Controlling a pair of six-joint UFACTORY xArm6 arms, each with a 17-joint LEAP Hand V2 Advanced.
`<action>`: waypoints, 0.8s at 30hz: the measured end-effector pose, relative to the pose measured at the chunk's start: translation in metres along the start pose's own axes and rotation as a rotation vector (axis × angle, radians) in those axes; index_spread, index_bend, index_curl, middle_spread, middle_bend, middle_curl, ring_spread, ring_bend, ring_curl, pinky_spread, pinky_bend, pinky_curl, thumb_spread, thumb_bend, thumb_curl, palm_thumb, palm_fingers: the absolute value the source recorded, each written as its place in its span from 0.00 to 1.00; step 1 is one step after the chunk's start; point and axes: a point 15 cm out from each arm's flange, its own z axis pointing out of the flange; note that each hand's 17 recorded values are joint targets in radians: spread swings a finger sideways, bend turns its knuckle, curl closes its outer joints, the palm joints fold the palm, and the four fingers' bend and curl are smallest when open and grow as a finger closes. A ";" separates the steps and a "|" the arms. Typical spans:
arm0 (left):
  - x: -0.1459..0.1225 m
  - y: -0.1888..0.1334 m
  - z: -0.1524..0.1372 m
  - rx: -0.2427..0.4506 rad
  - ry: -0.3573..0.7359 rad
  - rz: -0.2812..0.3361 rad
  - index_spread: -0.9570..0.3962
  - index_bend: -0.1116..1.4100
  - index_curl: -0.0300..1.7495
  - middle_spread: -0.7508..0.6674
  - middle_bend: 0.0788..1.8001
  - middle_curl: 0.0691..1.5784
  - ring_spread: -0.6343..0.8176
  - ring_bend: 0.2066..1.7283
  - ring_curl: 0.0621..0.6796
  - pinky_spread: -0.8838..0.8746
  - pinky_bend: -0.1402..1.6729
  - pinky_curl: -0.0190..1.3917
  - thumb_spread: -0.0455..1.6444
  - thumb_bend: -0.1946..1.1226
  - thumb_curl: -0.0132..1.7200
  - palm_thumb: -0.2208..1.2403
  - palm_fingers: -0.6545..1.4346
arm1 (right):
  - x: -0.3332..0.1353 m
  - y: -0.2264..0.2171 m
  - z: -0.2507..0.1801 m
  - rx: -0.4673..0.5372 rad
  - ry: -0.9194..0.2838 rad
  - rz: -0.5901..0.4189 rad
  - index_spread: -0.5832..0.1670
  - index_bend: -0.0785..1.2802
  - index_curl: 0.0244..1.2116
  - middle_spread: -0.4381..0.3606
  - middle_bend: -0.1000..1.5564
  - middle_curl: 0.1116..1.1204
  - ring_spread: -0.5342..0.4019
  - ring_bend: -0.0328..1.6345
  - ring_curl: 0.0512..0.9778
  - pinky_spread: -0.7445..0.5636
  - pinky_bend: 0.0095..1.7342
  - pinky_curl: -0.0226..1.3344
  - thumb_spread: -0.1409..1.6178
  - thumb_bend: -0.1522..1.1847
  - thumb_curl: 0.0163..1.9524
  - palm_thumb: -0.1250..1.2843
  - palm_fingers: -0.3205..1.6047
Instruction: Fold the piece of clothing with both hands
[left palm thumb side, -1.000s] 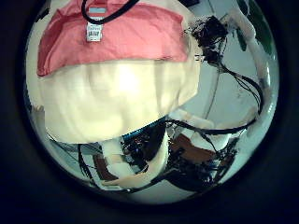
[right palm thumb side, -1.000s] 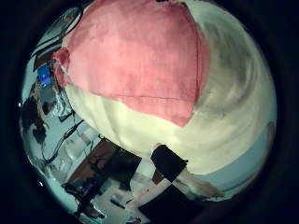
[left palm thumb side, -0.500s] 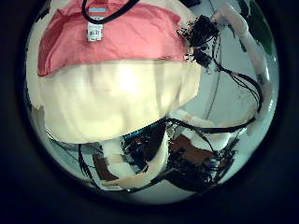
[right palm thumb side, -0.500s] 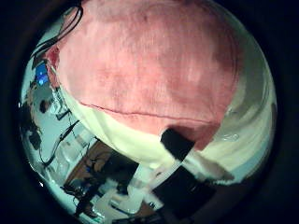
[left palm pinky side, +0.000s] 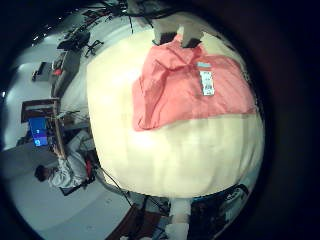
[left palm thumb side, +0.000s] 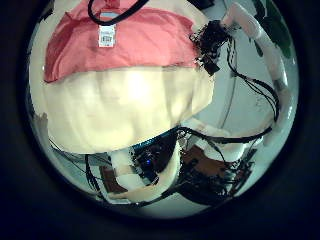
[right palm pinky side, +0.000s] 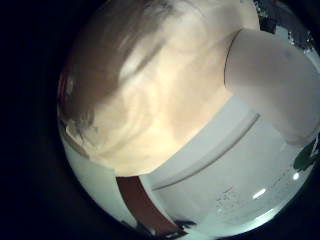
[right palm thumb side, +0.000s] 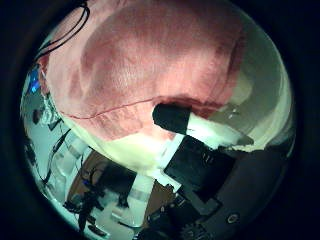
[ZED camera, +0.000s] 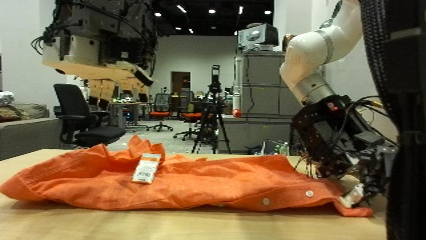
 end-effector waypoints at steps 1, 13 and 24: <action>0.000 0.000 0.000 0.001 0.000 0.000 0.77 0.18 0.18 0.80 0.06 0.11 0.81 0.12 0.28 0.82 0.21 0.23 0.63 0.13 0.17 0.26 0.29 | -0.001 0.001 -0.001 0.003 0.001 -0.001 0.22 0.27 0.29 0.25 0.39 0.36 0.21 0.46 0.35 0.21 0.27 0.26 0.57 0.09 0.17 0.60 0.82; -0.004 0.000 -0.002 0.009 0.001 -0.008 0.78 0.18 0.18 0.79 0.06 0.12 0.81 0.12 0.28 0.81 0.21 0.24 0.63 0.13 0.17 0.27 0.30 | 0.008 0.032 -0.007 0.047 -0.004 0.012 0.33 0.68 0.53 0.33 0.70 0.56 0.28 0.69 0.53 0.16 0.51 0.41 0.58 0.14 0.22 0.81 0.87; -0.019 0.010 0.008 0.008 0.005 -0.023 0.78 0.18 0.18 0.78 0.06 0.12 0.81 0.12 0.28 0.81 0.21 0.24 0.64 0.13 0.17 0.27 0.30 | 0.025 0.083 -0.032 0.114 -0.009 0.032 0.40 0.80 0.62 0.36 0.79 0.63 0.33 0.79 0.62 0.24 0.62 0.50 0.64 0.14 0.27 0.89 0.78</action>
